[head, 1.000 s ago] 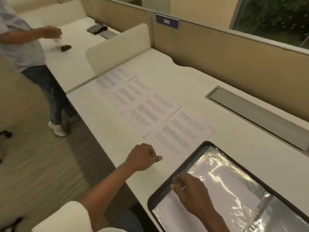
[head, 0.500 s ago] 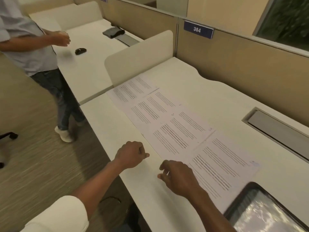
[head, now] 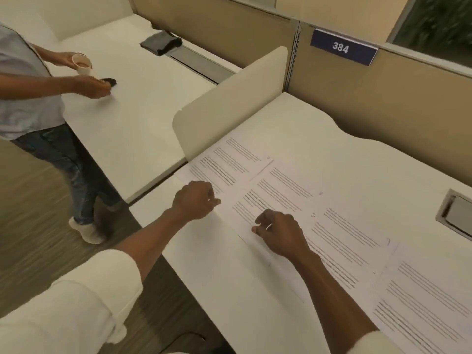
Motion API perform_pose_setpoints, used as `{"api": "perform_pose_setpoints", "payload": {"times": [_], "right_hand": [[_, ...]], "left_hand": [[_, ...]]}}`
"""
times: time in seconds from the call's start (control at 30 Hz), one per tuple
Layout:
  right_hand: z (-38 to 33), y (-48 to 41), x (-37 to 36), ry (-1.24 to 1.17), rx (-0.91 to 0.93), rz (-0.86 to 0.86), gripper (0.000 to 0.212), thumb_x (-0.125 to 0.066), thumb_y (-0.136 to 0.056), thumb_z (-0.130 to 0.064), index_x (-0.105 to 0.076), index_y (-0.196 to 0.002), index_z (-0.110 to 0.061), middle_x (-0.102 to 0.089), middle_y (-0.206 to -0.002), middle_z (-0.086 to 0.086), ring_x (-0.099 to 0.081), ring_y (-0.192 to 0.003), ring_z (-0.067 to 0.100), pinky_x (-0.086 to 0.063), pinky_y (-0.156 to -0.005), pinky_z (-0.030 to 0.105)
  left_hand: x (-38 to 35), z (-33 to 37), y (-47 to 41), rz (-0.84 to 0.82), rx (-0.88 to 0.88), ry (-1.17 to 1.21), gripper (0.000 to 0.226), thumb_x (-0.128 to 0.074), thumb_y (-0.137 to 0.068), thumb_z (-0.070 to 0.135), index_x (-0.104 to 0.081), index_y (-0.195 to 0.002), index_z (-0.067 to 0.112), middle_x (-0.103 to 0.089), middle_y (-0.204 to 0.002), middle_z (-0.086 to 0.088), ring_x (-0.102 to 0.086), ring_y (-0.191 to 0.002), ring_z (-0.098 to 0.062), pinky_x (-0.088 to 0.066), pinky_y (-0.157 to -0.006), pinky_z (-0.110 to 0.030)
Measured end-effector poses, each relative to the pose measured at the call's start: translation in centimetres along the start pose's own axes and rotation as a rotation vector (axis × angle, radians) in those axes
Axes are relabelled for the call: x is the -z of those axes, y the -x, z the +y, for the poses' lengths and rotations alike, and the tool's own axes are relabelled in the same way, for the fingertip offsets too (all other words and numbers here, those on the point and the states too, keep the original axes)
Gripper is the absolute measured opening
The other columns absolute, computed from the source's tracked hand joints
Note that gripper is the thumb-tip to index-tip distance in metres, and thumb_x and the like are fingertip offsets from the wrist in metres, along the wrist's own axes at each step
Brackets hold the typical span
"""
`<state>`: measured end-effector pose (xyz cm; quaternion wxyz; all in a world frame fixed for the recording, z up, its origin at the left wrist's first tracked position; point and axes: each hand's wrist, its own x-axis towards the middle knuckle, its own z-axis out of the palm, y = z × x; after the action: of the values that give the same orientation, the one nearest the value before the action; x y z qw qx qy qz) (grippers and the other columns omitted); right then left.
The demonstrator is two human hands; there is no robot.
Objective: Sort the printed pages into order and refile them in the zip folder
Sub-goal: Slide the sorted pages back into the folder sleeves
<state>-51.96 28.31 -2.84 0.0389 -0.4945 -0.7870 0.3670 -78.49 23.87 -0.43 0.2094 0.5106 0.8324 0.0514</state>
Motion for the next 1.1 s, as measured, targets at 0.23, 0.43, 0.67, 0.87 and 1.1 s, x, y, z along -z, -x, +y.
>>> {"api": "perform_pose_setpoints", "payload": {"times": [0.23,0.43,0.67,0.87,1.1], "right_hand": [[-3.5,-9.3,1.7,-0.042,-0.084,0.115,0.022,-0.078,-0.089,-0.045,-0.071,-0.104,-0.03,-0.071,-0.093,-0.016,-0.068,-0.089,0.011,-0.055,-0.083,0.034],[-4.2,-15.2,3.2,-0.022,-0.129,0.14,0.028,-0.08,-0.088,-0.043,-0.069,-0.109,-0.028,-0.071,-0.102,-0.009,-0.068,-0.097,0.016,-0.055,-0.089,0.037],[-3.0,-20.0,3.1,0.068,-0.119,0.188,0.055,-0.084,-0.082,-0.046,-0.059,-0.127,-0.025,-0.056,-0.129,0.002,-0.057,-0.12,0.023,-0.052,-0.096,0.043],[-2.1,-22.5,3.6,0.162,-0.132,0.206,0.086,-0.09,-0.077,-0.046,-0.047,-0.147,-0.019,-0.042,-0.146,0.007,-0.034,-0.142,0.026,-0.048,-0.097,0.044],[-1.8,-23.9,3.8,0.185,-0.151,0.174,0.089,-0.089,-0.075,-0.04,-0.044,-0.15,-0.022,-0.042,-0.141,0.004,-0.036,-0.138,0.024,-0.048,-0.095,0.042]], "left_hand": [[3.2,-3.0,-9.2,0.03,0.014,-0.129,0.051,-0.075,-0.093,0.049,-0.061,-0.128,0.014,-0.061,-0.133,-0.006,-0.058,-0.125,-0.029,-0.046,-0.098,-0.039],[2.6,-2.9,-12.4,0.045,0.02,-0.257,0.083,-0.078,-0.081,0.067,-0.049,-0.133,0.01,-0.061,-0.131,-0.01,-0.061,-0.121,-0.03,-0.051,-0.09,-0.044],[1.5,-2.6,-14.3,0.072,0.091,-0.265,0.098,-0.08,-0.064,0.082,-0.049,-0.125,0.01,-0.063,-0.118,-0.008,-0.065,-0.106,-0.028,-0.039,-0.073,-0.036],[1.2,-1.9,-15.6,0.083,0.185,-0.349,0.104,-0.082,-0.054,0.085,-0.052,-0.121,0.012,-0.061,-0.119,-0.007,-0.061,-0.114,-0.026,-0.043,-0.092,-0.039],[1.4,-0.8,-15.4,0.139,0.227,-0.398,0.093,-0.086,-0.056,0.079,-0.056,-0.116,0.015,-0.067,-0.115,-0.006,-0.059,-0.115,-0.027,-0.04,-0.097,-0.04]]}}
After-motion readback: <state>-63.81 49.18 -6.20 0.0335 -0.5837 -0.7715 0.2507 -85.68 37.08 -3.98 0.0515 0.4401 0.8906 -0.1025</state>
